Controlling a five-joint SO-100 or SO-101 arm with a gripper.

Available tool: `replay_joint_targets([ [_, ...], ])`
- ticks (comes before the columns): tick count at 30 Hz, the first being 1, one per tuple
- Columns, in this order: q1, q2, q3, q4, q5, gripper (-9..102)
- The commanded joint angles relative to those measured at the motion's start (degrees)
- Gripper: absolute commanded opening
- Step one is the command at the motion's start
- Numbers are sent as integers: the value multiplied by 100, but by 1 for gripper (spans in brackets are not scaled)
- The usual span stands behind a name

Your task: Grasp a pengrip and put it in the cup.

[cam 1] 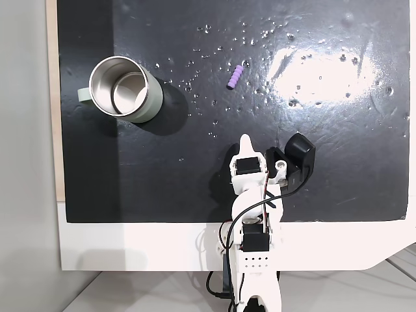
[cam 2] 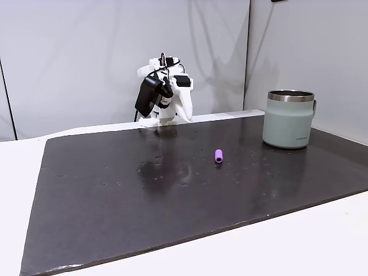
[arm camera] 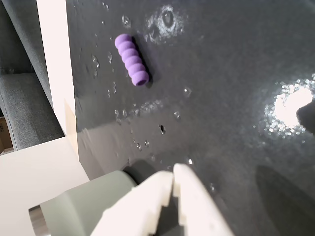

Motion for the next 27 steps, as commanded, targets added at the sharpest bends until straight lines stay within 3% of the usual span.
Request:
replay_joint_targets([
  [1, -62, 70, -18, -237, -26, 0],
  [20, 0, 0, -598, -26, 483, 0],
  [27, -70, -2021, -1925, -97, 1028, 0],
])
